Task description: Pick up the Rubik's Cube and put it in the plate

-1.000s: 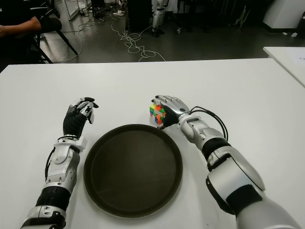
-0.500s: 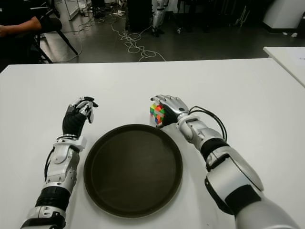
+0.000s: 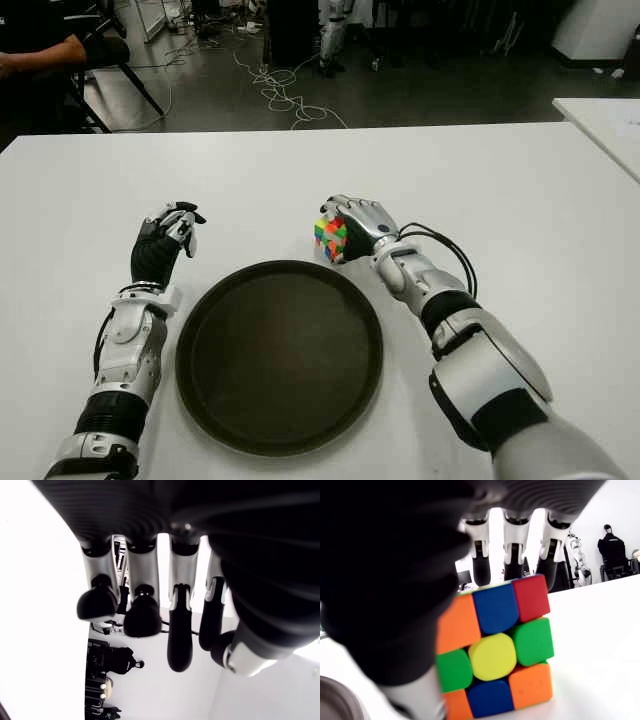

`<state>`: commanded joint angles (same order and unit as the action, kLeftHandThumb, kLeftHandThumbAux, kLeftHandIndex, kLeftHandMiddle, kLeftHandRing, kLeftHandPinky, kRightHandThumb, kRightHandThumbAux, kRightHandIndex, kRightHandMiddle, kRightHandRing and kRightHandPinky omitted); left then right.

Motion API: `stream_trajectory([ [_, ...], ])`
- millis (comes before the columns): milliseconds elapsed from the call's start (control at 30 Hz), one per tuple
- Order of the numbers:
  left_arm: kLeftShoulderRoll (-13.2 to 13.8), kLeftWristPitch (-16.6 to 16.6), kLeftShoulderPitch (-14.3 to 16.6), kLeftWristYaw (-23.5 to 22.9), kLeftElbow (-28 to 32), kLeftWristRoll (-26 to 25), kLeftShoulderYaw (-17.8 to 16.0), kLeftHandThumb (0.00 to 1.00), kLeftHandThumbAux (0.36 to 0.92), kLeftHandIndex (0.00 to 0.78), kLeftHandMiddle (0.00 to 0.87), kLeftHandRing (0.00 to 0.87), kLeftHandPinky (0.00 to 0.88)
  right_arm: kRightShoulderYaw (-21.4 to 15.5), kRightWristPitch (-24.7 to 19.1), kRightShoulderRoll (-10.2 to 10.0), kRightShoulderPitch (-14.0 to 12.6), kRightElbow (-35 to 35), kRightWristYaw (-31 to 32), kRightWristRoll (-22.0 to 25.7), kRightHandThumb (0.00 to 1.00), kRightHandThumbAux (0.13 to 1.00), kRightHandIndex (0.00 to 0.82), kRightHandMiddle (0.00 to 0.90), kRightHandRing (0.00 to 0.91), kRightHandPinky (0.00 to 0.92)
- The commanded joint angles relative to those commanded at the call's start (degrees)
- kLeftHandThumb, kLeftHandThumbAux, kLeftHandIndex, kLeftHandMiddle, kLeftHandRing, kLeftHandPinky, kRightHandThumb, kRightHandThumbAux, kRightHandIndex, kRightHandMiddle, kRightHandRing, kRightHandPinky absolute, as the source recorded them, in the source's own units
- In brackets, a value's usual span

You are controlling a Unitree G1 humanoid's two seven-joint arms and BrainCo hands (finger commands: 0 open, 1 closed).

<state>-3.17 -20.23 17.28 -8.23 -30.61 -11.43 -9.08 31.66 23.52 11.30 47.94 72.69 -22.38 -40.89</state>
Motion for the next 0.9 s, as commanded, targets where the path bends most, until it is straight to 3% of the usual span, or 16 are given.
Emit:
stream_trajectory([
  [67,-0.1,0.1,-0.1,0.1,0.2,0.0,0.0,0.856,0.662,0.419,0.531,0.788,0.803,0.0,0.1,0.0,0.0,0.0,-0.2,-0.1,0.602,0.764,0.402,0.487,0.524,0.549],
  [200,-0.1,0.0,-0.1,0.5,0.3,0.4,0.1,0.856,0.662,0.419,0.532,0.788,0.802,0.1,0.2,0.1,0.0,0.1,-0.4,-0.3,0.665,0.745,0.414,0.511,0.545,0.559],
  [900,0.4,0.6,-0.5,-0.1,0.6,0.6,0.2,0.856,0.661,0.42,0.533,0.792,0.807,0.7,-0.2,0.1,0.1,0.0,-2.2,-0.9,0.683,0.739,0.419,0.556,0.587,0.587],
])
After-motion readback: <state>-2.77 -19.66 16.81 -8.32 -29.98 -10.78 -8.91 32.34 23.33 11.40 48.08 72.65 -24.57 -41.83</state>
